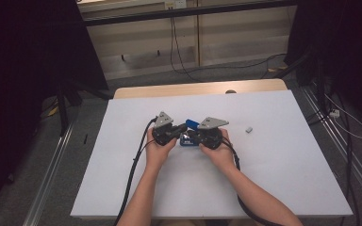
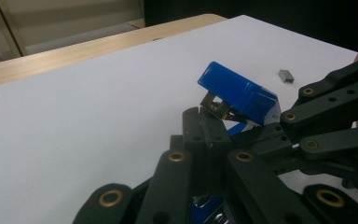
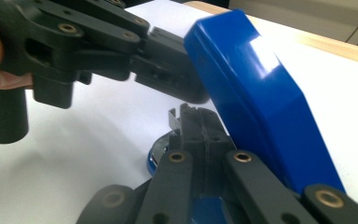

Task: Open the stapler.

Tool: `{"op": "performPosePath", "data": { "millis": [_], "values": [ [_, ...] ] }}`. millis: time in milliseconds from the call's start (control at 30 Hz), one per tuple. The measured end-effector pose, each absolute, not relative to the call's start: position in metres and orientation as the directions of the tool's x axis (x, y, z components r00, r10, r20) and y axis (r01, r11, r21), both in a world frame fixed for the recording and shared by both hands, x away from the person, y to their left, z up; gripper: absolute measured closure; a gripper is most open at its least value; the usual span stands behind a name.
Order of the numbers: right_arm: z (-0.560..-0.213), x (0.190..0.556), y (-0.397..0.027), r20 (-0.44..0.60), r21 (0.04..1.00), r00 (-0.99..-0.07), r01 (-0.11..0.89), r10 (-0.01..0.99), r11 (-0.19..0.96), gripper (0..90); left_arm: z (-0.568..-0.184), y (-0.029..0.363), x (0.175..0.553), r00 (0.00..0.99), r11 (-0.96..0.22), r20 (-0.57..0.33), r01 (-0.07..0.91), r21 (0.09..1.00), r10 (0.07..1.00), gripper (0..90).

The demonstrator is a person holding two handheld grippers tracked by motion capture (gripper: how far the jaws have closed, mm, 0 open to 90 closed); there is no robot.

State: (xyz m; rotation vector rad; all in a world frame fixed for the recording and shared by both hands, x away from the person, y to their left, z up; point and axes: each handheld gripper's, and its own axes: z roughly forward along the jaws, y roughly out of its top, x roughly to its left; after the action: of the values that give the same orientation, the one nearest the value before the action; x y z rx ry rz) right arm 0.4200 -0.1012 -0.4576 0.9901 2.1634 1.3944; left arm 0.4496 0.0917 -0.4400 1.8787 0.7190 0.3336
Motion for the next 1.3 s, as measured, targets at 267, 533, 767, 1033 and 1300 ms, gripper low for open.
{"op": "performPosePath", "data": {
  "millis": [267,533,767,1033,1300],
  "values": [
    [-0.459,0.419,-0.099,0.029,0.898,-0.664,0.345,0.747,0.273,90.0,-0.440,0.094,0.449,0.778,-0.279,-0.089,0.326,0.903,0.622,89.6],
    [-0.459,0.417,-0.098,0.026,0.898,-0.655,0.348,0.756,0.270,90.0,-0.447,0.101,0.449,0.756,-0.288,-0.096,0.359,0.888,0.647,89.3],
    [-0.457,0.418,-0.100,0.026,0.898,-0.653,0.348,0.757,0.269,90.0,-0.450,0.099,0.448,0.763,-0.304,-0.096,0.365,0.880,0.639,90.0],
    [-0.457,0.416,-0.098,0.015,0.897,-0.645,0.346,0.764,0.274,90.0,-0.452,0.100,0.447,0.753,-0.312,-0.098,0.382,0.870,0.650,90.0],
    [-0.459,0.415,-0.092,0.000,0.896,-0.631,0.345,0.776,0.280,90.0,-0.455,0.100,0.445,0.747,-0.311,-0.094,0.384,0.869,0.658,90.0]
  ]
}}
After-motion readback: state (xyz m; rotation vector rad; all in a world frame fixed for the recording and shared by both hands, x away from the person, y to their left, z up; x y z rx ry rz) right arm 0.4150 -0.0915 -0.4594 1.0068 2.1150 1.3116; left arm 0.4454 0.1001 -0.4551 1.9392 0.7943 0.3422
